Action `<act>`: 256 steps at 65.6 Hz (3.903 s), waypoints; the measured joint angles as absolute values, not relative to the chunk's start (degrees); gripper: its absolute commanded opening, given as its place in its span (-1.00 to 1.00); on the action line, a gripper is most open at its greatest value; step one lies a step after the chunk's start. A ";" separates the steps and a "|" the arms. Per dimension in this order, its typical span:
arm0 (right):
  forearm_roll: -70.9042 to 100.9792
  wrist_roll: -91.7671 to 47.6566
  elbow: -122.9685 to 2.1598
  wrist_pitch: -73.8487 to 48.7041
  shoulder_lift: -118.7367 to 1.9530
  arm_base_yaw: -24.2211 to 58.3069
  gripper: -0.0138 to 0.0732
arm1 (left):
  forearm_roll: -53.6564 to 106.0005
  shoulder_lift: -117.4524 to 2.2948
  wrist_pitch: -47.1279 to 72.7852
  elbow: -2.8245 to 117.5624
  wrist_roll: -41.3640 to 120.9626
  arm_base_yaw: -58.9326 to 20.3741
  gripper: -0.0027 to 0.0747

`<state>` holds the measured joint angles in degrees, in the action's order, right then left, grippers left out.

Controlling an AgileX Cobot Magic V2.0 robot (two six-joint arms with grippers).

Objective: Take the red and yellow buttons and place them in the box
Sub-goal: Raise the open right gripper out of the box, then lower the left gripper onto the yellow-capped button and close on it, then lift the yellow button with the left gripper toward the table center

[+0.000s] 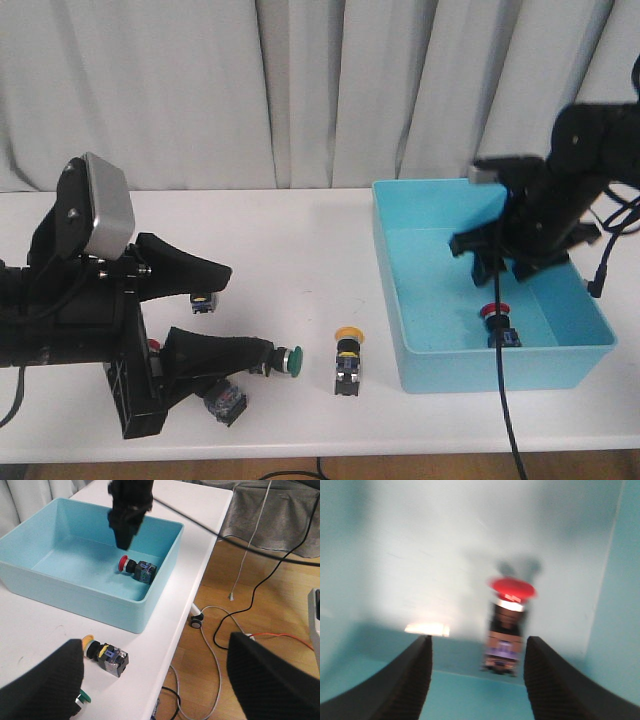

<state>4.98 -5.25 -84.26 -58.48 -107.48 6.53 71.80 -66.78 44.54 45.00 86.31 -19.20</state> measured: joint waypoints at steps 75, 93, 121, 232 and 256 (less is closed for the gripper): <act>1.27 -2.24 -43.06 -40.15 -55.71 32.13 0.03 | 69.48 -66.78 39.67 45.00 80.88 -19.20 0.45; 1.27 -2.24 -43.06 -39.77 -55.71 32.13 0.03 | 43.01 -71.41 24.54 47.34 45.91 -19.20 0.31; 1.27 -2.24 -43.04 -38.30 -55.71 32.13 0.03 | 1.99 -98.48 36.29 68.55 1.38 -19.20 0.32; 1.27 -2.24 -43.04 -37.07 -55.71 32.13 0.03 | -2.19 -99.60 44.50 80.85 -0.46 -19.20 -0.67; 1.27 -2.24 -43.04 -37.06 -55.71 32.13 0.03 | 22.11 -79.23 38.71 56.13 26.43 -19.20 -0.67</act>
<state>1.27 -2.24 -43.04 -37.06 -55.71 32.13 22.11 -79.23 38.71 56.13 26.43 -19.20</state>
